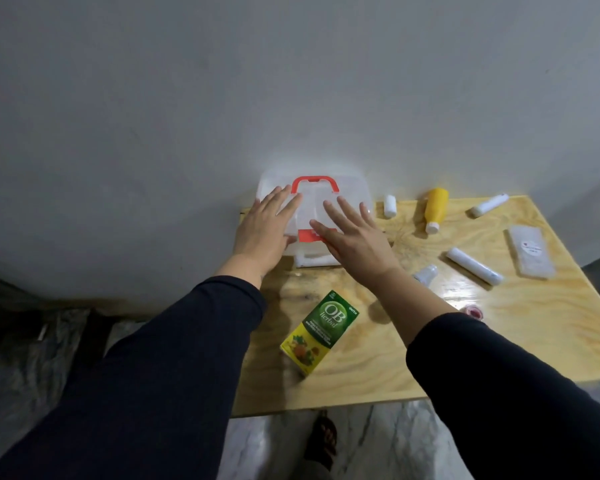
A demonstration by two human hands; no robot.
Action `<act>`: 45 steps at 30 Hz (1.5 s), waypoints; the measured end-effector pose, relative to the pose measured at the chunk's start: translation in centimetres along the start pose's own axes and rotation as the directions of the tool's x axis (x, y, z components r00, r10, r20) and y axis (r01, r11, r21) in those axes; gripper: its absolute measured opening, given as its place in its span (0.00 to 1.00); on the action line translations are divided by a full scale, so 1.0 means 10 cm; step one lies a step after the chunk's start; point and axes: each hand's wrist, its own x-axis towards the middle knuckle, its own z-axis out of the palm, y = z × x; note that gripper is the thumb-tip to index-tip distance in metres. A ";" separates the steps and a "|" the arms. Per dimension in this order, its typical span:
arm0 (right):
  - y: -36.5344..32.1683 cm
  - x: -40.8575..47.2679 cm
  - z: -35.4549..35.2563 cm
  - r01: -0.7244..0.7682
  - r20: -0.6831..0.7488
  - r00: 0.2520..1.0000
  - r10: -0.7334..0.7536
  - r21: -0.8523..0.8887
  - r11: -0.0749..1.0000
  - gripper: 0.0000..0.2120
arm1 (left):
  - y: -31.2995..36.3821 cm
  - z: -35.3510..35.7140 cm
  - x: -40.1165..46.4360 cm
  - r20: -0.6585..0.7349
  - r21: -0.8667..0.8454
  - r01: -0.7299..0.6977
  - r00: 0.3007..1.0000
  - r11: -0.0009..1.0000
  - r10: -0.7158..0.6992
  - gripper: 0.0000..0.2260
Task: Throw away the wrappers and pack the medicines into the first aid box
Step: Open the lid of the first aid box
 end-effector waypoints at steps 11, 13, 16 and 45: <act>0.06 0.15 -0.41 -0.090 -0.024 0.995 0.096 0.187 0.978 0.17 | 0.01 -0.35 0.07 0.042 -0.016 -0.025 0.999 1.000 0.025 0.33; 0.12 0.23 -0.51 -0.112 -0.084 0.988 0.132 0.210 0.971 0.17 | -0.01 -0.51 0.13 0.008 -0.041 -0.031 0.999 0.999 0.032 0.30; 0.20 0.37 -0.65 -0.158 -0.140 0.972 0.191 0.221 0.962 0.19 | -0.01 -0.71 0.25 -0.051 -0.062 -0.016 0.999 0.998 0.013 0.26; 0.25 0.01 -0.35 -0.481 0.375 0.852 0.366 0.284 0.829 0.34 | 0.14 -0.85 0.70 -0.316 -0.070 0.065 0.945 0.995 -0.084 0.22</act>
